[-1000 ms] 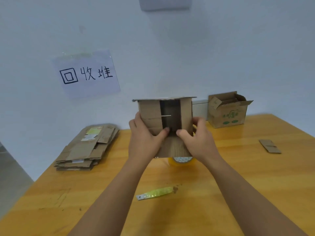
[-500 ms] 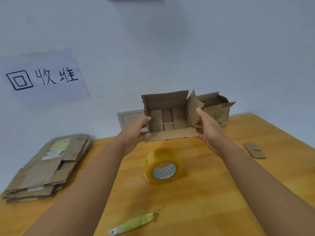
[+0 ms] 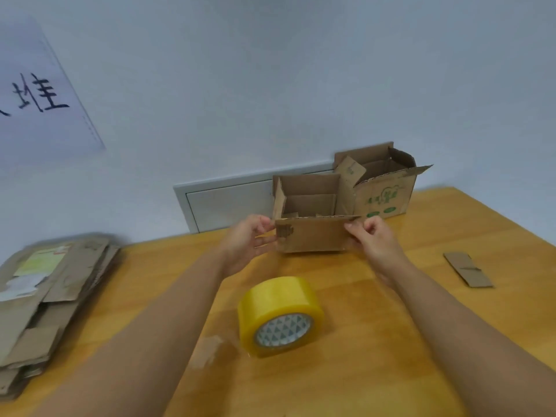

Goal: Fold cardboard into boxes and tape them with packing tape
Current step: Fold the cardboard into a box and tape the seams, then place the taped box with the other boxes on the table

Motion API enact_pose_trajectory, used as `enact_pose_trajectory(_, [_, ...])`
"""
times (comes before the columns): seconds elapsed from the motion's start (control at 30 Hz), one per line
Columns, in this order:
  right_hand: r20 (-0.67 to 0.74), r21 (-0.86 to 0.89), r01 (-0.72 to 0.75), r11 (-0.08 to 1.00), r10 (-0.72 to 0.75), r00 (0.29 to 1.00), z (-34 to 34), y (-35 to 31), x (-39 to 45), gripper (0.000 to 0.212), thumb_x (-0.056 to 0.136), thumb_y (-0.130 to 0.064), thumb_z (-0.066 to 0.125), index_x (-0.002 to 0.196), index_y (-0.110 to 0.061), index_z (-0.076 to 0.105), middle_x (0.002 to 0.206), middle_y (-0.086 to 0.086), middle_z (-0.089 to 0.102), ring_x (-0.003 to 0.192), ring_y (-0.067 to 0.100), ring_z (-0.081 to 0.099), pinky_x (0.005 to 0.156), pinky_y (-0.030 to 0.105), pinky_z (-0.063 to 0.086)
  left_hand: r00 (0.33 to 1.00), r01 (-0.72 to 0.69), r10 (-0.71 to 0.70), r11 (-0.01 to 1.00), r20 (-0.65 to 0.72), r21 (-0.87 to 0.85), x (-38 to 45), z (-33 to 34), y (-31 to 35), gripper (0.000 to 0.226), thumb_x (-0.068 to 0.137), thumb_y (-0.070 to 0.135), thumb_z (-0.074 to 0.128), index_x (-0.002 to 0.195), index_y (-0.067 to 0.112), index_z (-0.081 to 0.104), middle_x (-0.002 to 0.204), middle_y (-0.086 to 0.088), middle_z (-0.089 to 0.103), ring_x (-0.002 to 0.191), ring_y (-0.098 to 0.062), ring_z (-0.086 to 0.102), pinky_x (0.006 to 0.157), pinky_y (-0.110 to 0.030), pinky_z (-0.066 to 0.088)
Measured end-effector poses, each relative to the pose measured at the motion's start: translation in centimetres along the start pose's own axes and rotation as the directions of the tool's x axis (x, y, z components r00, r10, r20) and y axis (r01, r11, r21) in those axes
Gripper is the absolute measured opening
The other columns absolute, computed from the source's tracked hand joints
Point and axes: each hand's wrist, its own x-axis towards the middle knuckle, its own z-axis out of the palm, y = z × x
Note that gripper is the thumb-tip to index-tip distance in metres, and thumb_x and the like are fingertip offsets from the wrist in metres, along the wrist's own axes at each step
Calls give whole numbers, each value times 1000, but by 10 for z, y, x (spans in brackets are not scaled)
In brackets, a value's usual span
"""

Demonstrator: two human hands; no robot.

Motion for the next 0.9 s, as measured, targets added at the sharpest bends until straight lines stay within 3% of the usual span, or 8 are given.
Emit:
enact_pose_trajectory(0.1, [-16,-139,34,990,-37,999,4,12,-1,38,97,-44,57,76,-13,47,74,7,49,72,22,49,67,37,37,992,-116,94,942,86,316,1,-6,-21,25,89,-9,40,81,10,55,140,-9,55,135,-19,47,102,-36,43])
enact_pose_trajectory(0.2, [54,-184,118,976,-110,992,9,22,-4,14,101,-33,54,100,-24,65,101,-5,66,97,15,60,78,29,45,966,-243,143,781,213,575,4,-13,-32,41,87,-7,47,107,20,71,150,4,42,143,-8,30,104,-25,37])
enact_pose_trajectory(0.3, [152,-300,257,919,-220,964,10,31,3,36,99,-29,58,135,-31,52,131,-11,49,119,8,46,94,23,36,949,-301,148,697,280,651,7,-9,-29,67,94,-2,45,141,46,42,146,15,35,136,-6,34,108,-29,33])
enact_pose_trajectory(0.37, [167,-353,294,888,-249,954,13,33,10,52,98,-29,60,146,-36,40,141,-8,39,126,10,40,101,27,35,949,-297,127,665,289,685,16,-6,-28,72,97,3,45,149,50,26,155,13,28,139,-12,34,105,-28,33])
enact_pose_trajectory(0.47, [181,-478,275,834,-213,960,17,38,24,70,97,-33,60,154,-43,20,158,0,24,143,20,28,116,42,31,949,-291,82,590,303,753,36,-4,-31,76,99,16,49,151,56,11,165,9,10,147,-20,26,114,-35,32])
enact_pose_trajectory(0.57, [175,-582,214,785,-136,975,19,38,31,77,97,-33,58,155,-46,8,159,7,19,143,29,28,117,43,30,949,-286,46,533,310,796,48,1,-32,77,98,24,51,152,57,7,166,10,1,151,-22,17,120,-44,25])
enact_pose_trajectory(0.77, [123,-680,180,710,-131,984,14,22,20,76,98,-36,55,156,-44,6,147,10,26,128,30,39,107,42,40,952,-307,159,488,263,817,25,-11,-18,72,95,26,54,150,56,19,165,6,13,150,-18,20,119,-41,25])
enact_pose_trajectory(0.9, [137,-742,313,593,-323,936,14,-15,-14,71,98,-42,51,157,-36,13,138,7,35,125,25,38,104,42,41,923,-324,324,371,206,870,-24,-38,-4,66,96,28,56,152,47,26,161,3,25,139,-19,39,111,-41,36])
